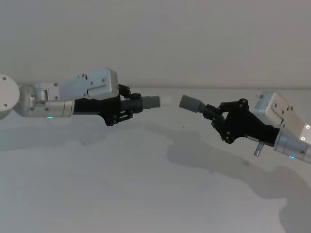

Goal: Use both hands to pick up one end of the pipe from the table, align the ends, and insert them.

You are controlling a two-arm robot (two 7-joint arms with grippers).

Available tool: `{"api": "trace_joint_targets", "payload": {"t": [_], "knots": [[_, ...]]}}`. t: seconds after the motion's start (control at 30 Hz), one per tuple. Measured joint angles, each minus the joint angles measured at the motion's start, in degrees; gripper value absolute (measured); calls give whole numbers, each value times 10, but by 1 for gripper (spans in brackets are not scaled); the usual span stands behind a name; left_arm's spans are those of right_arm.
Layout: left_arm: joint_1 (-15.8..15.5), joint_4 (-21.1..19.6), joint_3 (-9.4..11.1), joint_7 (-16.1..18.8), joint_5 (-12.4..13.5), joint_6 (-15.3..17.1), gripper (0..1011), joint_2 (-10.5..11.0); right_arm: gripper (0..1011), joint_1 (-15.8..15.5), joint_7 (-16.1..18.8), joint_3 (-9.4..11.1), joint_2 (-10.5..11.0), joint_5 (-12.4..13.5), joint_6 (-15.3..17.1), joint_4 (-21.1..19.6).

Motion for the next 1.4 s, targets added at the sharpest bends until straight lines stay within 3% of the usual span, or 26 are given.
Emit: {"api": "trace_joint_targets", "payload": {"t": [0.3,0.83,1.4], "knots": [[0,0,0,0,0,0,314,0,103,7,-7,-7,-7,-7,4,1],[0,0,0,0,0,0,314,0,103,19,-25,-20,-18,-42,16,16],[0,0,0,0,0,0,314,0,103,27,-18,-27,-22,-40,25,20]]}}
